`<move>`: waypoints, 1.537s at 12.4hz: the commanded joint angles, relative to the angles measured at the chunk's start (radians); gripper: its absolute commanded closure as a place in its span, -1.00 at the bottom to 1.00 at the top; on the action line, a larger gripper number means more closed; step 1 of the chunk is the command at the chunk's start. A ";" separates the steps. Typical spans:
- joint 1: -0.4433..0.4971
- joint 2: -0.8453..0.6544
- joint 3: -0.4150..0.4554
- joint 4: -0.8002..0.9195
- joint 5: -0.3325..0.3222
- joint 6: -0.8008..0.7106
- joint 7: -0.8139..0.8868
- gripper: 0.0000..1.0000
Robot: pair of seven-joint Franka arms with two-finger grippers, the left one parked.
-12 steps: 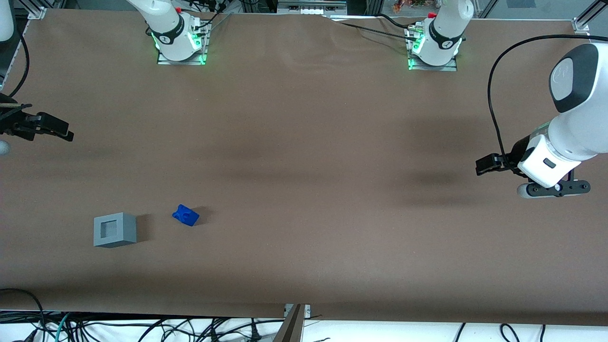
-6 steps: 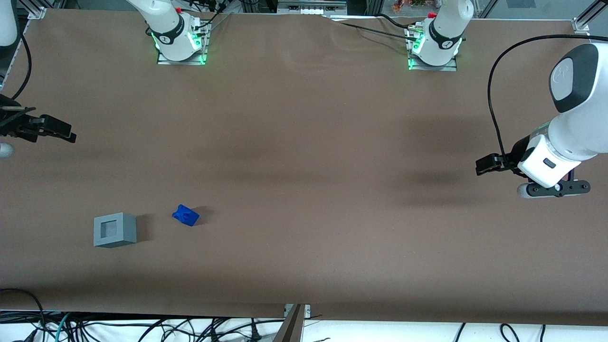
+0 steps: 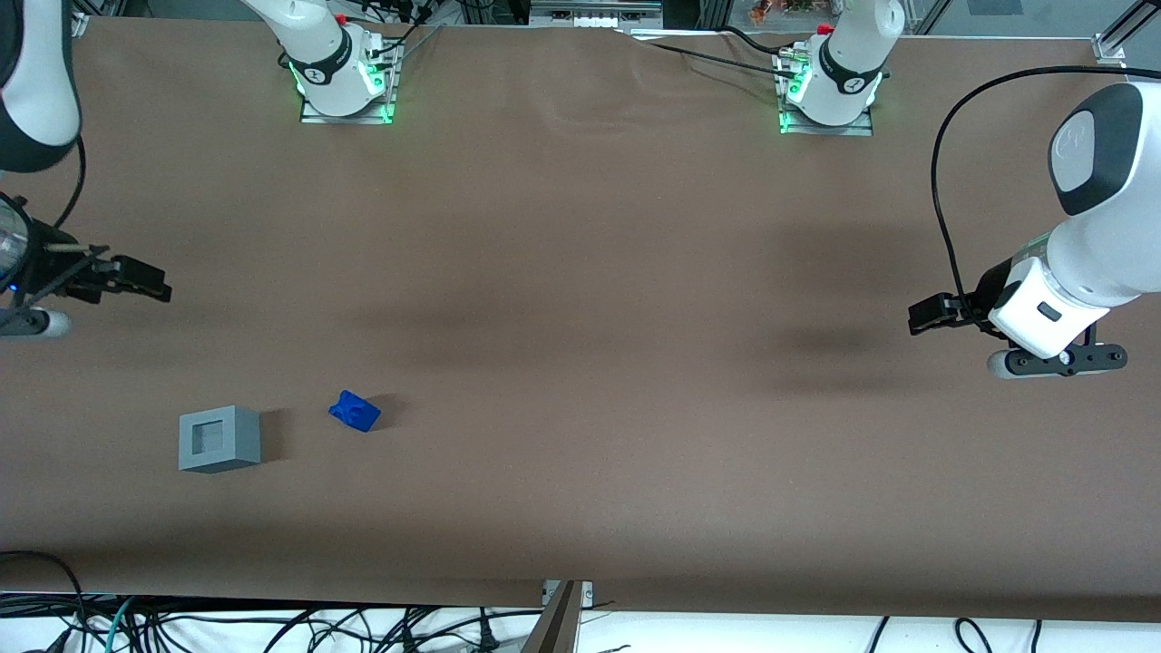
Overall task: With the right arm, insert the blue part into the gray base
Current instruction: 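Move the open right gripper down over the blue part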
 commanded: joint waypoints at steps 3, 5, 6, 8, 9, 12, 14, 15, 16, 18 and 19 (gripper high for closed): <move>0.088 0.175 0.004 0.099 0.005 0.114 0.407 -0.97; 0.123 0.285 0.004 0.179 0.028 0.157 0.521 -0.97; 0.137 0.324 0.004 0.201 0.033 0.192 0.573 -0.97; 0.157 0.378 0.004 0.209 0.033 0.275 0.619 -0.97; 0.168 0.399 0.004 0.209 0.033 0.298 0.623 -0.97; 0.201 0.444 0.004 0.209 0.031 0.334 0.690 -0.97; 0.208 0.474 0.004 0.209 0.033 0.355 0.693 -0.97; 0.208 0.488 0.004 0.209 0.033 0.357 0.693 -0.97; 0.209 0.500 0.006 0.206 0.033 0.368 0.690 -0.97; 0.224 0.519 0.006 0.204 0.034 0.368 0.693 -0.97; 0.235 0.528 0.006 0.201 0.034 0.369 0.695 -0.97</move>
